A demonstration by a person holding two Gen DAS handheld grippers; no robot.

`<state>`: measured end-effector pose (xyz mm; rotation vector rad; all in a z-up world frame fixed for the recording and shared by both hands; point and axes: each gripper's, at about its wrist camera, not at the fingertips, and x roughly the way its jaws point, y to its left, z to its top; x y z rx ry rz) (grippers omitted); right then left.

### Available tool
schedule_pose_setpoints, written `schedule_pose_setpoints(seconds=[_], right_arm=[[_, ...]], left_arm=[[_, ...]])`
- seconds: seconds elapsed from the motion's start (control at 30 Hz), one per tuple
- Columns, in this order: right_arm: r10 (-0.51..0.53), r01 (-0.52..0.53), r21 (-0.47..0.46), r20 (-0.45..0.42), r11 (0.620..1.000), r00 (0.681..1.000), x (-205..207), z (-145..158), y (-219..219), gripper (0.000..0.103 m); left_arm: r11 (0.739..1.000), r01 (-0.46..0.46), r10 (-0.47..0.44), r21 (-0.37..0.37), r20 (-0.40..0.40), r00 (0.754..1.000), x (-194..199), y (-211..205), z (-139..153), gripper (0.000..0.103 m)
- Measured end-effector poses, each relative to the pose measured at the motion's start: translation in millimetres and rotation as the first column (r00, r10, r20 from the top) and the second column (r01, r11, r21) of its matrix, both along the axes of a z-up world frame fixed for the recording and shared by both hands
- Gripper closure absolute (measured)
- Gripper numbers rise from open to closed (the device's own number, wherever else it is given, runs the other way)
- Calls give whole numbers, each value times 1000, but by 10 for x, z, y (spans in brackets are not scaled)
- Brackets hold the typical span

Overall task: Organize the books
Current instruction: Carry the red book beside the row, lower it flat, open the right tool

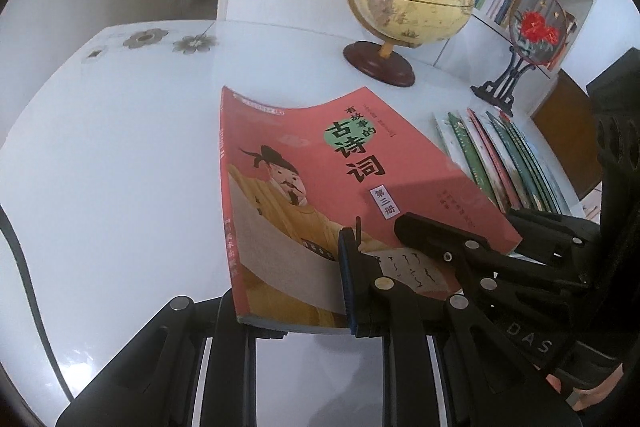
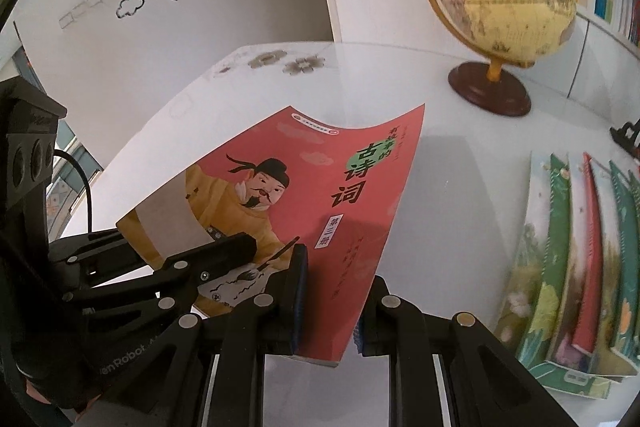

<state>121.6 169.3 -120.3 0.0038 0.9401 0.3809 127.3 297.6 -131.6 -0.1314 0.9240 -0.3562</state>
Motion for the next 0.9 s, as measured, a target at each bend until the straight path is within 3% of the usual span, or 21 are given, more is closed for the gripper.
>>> schedule_pose_setpoints(seconds=[0.27,0.4,0.5,0.53,0.63,0.67,0.9], right_arm=[[-13,12,-8,-25,1000,1000,54,-78,34,85],[-30,30,6,-65,1000,997,91,-161,-2,84],[-52,52,-6,-93,999,994,138,-192,-40,79],[-55,54,-15,-105,998,993,148,-209,-48,79],[-59,49,-86,-115,995,992,132,-255,-44,73],[-60,48,-107,-108,993,992,117,-254,-48,69],[-1,-11,-88,-128,996,992,43,-288,-46,68]], left_arm=[[1000,2,-2,1,-36,999,10,25,-97,86],[999,-13,15,35,-71,997,12,17,-152,68],[999,-26,29,26,-129,991,25,70,-244,61],[997,-54,62,58,-152,986,32,94,-283,60],[985,-98,117,140,-136,984,3,164,-305,62],[985,-101,120,137,-135,983,-9,186,-306,62],[979,-145,166,145,-145,975,-101,261,-231,62]])
